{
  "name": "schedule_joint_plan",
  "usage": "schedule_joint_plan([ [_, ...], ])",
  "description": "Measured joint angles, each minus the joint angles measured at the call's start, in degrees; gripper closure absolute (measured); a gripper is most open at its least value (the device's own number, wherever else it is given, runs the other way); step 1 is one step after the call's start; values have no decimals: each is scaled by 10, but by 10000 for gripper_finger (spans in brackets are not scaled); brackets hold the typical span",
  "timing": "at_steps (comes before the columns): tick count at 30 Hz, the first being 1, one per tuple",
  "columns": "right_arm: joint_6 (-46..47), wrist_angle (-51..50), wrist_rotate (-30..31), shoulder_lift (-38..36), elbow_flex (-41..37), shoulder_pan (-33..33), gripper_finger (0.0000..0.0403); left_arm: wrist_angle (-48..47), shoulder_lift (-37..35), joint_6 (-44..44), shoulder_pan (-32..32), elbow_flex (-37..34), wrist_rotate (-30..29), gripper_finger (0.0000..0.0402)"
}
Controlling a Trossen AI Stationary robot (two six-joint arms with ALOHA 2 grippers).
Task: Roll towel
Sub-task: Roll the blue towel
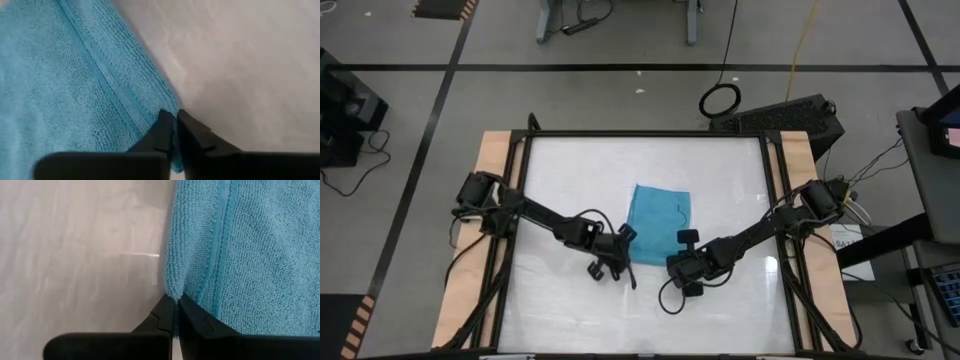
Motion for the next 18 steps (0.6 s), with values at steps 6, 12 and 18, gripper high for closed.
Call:
schedule_joint_plan([
  [6, 2, 0, 0, 0, 0, 3, 401, 14, 1, -13, 33, -1, 88, 392],
  [12, 12, 1, -3, -1, 1, 12, 401, 20, 4, -57, 77, -1, 241, 397],
  [18, 52, 21, -32, -24, 0, 30, 401, 21, 5, -97, 97, -2, 369, 399],
])
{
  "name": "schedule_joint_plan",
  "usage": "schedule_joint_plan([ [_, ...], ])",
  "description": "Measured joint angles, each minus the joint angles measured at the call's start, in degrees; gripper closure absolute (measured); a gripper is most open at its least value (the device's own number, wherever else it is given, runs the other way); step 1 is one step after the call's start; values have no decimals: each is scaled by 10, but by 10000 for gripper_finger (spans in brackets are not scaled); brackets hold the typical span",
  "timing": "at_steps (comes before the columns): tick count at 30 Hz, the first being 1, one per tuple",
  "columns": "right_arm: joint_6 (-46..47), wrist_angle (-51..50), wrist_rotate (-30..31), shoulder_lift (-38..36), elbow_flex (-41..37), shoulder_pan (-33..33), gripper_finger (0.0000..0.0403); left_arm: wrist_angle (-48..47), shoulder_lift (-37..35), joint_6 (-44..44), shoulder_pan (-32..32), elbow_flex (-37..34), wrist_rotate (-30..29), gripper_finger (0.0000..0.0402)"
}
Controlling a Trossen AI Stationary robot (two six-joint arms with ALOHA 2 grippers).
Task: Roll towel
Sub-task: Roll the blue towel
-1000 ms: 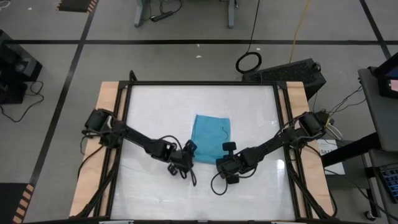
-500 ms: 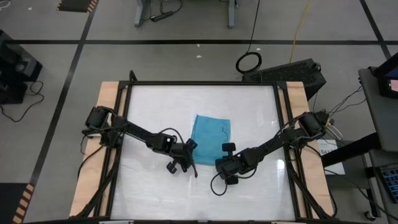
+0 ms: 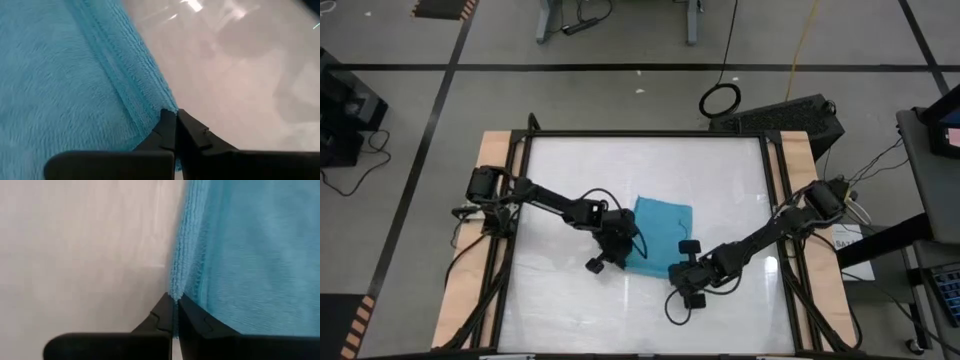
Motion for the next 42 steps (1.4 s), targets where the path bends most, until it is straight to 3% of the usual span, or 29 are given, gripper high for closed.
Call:
schedule_joint_plan([
  [6, 71, 51, 1, -46, -1, 3, 401, 28, 0, -93, 7, 0, 74, 399],
  [12, 155, 51, -107, -52, 0, -13, 401, 46, -1, -211, 20, 0, 122, 400],
  [15, 190, 51, -125, -51, 0, -12, 401, 47, -1, -252, 25, 0, 137, 400],
  [21, 264, 61, -147, -46, -29, -18, 401, 54, 10, -281, 24, 1, 132, 400],
  [29, 370, 232, -158, -41, -134, -15, 401, 71, 60, -327, 23, 5, 115, 400],
  [37, 383, 260, -159, -43, -163, -9, 398, 68, 62, -340, 22, 19, 69, 400],
  [42, 383, 258, -157, -44, -163, -9, 370, 60, 62, -344, 19, 19, 23, 391],
])
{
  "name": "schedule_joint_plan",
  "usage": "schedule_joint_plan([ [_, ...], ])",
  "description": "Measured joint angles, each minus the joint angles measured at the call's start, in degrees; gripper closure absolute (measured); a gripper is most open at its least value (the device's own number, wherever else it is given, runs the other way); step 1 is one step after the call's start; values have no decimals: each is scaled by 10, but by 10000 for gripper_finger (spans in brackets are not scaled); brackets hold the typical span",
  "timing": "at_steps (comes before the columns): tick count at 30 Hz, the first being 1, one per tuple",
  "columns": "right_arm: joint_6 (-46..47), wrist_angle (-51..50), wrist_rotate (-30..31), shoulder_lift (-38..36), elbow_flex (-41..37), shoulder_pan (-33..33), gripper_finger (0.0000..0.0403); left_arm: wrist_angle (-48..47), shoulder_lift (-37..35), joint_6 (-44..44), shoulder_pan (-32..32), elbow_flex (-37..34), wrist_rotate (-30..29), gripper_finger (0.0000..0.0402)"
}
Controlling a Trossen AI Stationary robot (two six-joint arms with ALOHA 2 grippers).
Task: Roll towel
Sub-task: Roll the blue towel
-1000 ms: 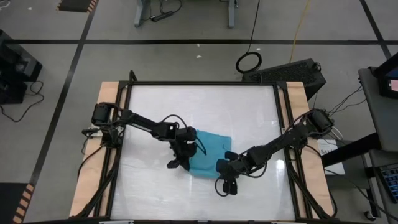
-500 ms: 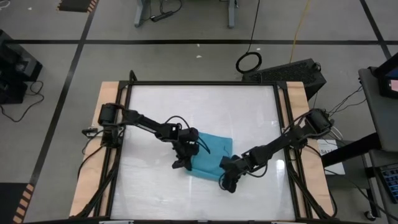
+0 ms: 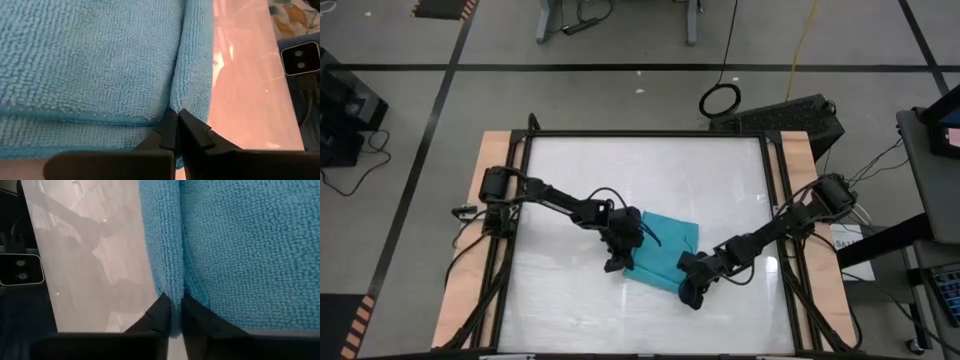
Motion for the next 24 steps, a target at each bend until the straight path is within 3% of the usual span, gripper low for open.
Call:
schedule_joint_plan([
  [12, -34, -63, 39, -66, -3, 11, 245, -18, 1, -1, -4, 0, -24, 387],
  [19, -92, -158, 148, -146, -3, 62, 234, -22, 1, -1, -4, 0, -27, 387],
  [24, -254, -94, 215, -154, -1, 102, 234, -22, 1, 0, -4, -1, -32, 386],
])
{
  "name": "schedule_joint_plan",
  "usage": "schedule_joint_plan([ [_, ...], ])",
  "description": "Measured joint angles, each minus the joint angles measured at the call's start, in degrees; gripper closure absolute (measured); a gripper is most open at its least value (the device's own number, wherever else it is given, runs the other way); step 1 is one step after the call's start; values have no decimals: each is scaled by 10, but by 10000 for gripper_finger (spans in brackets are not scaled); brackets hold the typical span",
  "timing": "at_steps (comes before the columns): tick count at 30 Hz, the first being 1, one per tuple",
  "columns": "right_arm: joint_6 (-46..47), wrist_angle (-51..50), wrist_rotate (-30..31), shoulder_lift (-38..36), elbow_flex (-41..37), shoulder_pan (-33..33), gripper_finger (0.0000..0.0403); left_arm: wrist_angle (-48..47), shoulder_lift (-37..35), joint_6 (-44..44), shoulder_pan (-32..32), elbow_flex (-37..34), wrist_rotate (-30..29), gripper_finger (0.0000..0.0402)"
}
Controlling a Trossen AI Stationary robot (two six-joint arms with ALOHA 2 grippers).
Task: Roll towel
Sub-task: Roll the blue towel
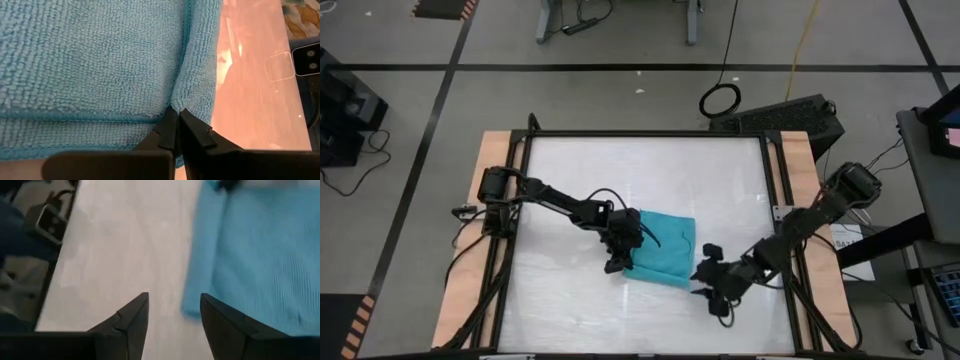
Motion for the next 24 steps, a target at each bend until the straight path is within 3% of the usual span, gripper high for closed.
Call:
schedule_joint_plan([
  [4, -102, 49, 8, 32, 3, 6, 234, 0, 0, -8, 0, 0, -2, 386],
  [12, -201, 48, 10, 109, 41, -14, 234, -1, 0, -13, 0, 0, -5, 386],
  [18, -210, 39, 10, 151, 47, -36, 234, -6, 0, -13, 1, 0, -6, 386],
  [24, -159, 11, 10, 175, 49, -42, 234, -9, 0, -13, 1, 0, -6, 386],
])
